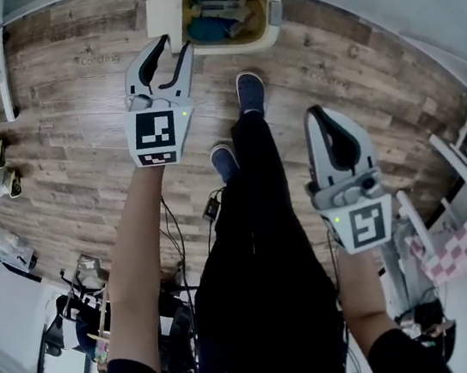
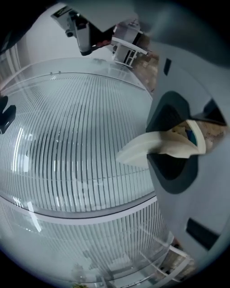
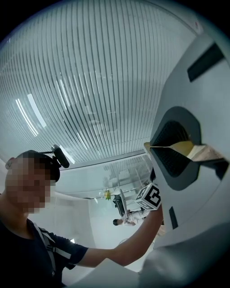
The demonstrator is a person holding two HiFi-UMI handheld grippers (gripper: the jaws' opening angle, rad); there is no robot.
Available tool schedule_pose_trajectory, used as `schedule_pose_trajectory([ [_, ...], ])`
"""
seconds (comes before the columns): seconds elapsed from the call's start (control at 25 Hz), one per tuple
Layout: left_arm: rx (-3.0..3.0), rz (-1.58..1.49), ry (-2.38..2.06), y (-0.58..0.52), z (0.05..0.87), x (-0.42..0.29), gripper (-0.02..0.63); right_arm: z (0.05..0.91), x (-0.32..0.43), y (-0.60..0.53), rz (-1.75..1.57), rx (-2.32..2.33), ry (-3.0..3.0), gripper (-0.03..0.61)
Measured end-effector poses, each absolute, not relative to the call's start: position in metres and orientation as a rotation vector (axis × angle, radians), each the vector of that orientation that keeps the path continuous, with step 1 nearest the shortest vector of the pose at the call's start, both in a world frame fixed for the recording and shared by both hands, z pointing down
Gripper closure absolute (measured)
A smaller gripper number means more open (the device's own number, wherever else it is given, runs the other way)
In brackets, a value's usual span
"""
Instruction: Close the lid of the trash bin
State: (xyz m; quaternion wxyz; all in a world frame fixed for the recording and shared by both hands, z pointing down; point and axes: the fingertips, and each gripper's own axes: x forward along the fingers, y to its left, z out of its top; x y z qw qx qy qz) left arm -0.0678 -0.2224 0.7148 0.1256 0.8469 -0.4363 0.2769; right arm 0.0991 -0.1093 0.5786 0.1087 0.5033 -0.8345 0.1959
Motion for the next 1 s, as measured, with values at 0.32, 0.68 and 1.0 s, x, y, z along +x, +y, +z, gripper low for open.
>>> schedule_pose_trajectory([
  [0.32, 2.575, 0.92, -1.171, -0.217, 0.729, -0.021, 0.451, 0.585, 0.115, -0.113, 0.595, 1.529, -2.428, 0.566],
  [0.68, 2.607, 1.0, -1.106, -0.209, 0.747, 0.005, 0.44, 0.594, 0.127, -0.113, 0.637, 1.563, -2.396, 0.566],
  [1.0, 2.645, 1.045, -1.009, -0.202, 0.764, 0.026, 0.437, 0.597, 0.131, -0.116, 0.646, 1.588, -2.388, 0.566],
])
